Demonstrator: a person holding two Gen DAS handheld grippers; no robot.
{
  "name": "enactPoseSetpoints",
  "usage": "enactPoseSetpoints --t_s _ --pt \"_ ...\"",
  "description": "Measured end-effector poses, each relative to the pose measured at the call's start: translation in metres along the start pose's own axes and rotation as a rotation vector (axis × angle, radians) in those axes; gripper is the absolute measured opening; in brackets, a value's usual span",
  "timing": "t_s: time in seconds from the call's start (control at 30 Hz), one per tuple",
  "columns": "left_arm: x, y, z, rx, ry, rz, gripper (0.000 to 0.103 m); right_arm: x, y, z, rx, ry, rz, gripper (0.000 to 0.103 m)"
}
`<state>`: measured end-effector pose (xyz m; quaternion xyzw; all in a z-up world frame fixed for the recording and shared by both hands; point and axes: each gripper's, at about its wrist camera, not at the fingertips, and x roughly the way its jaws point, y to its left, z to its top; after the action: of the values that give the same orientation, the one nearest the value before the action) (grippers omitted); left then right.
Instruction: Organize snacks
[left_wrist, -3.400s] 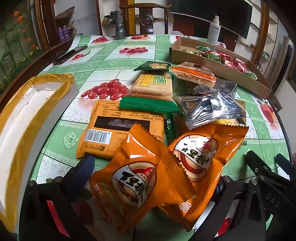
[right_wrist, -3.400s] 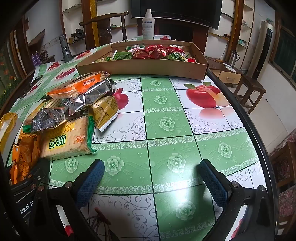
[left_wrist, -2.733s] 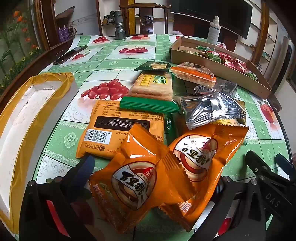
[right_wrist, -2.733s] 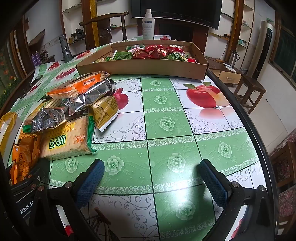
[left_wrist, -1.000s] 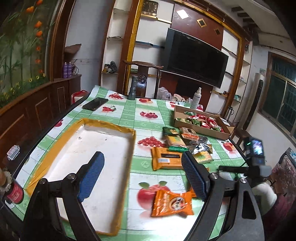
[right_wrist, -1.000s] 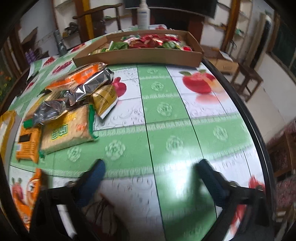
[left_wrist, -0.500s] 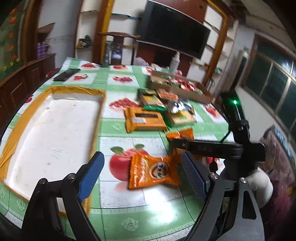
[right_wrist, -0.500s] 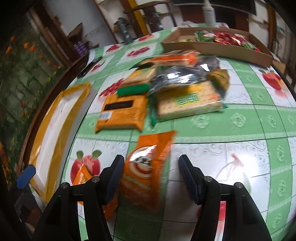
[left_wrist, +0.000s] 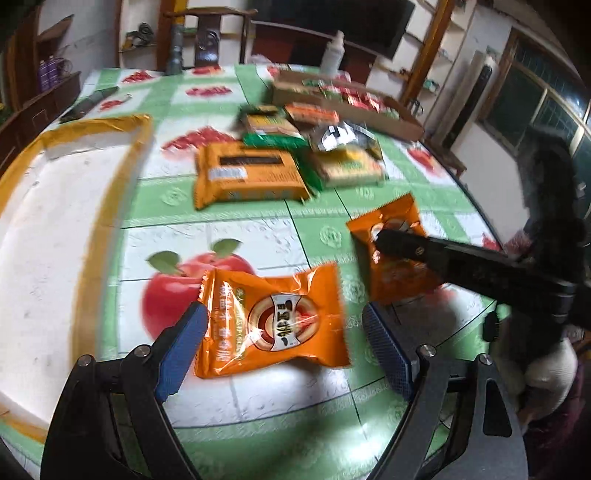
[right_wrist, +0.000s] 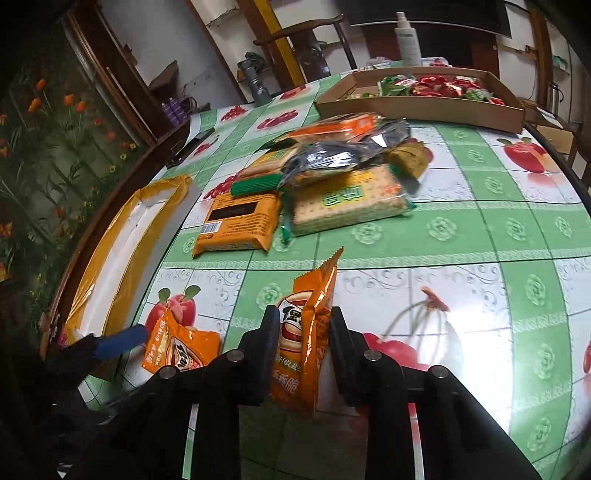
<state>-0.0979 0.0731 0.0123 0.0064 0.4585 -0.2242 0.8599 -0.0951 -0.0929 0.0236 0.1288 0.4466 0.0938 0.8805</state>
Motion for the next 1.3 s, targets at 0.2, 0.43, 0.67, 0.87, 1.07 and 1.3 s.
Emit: enactPoseSetpoints --t_s 0.2,0.43,0.67,0.87,1.07,1.3 --pt "-0.007 -0.021 0.001 0.097 -0.016 -0.036 0.042 -0.002 -0.02 -0.001 0.041 -0.007 0.007 0.027" --pt "-0.002 -0.025 0.002 0.104 0.023 -0.016 0.042 -0.001 -0.028 -0.003 0.072 -0.01 0.041 0.028" --pt "-0.019 -0.002 0.014 0.042 -0.042 0.049 0.076 0.0 -0.026 -0.004 0.07 -0.014 0.043 0.031" --pt "0.012 0.011 0.019 0.024 0.038 0.048 0.076 0.0 -0.025 -0.004 0.065 -0.017 0.041 0.031" --pt "0.018 -0.031 0.012 0.194 0.047 0.027 0.045 0.0 -0.024 -0.004 0.06 -0.018 0.04 0.03" --pt "0.006 -0.037 0.006 0.177 0.02 -0.089 0.02 0.0 -0.024 -0.004 0.058 -0.023 0.036 0.028"
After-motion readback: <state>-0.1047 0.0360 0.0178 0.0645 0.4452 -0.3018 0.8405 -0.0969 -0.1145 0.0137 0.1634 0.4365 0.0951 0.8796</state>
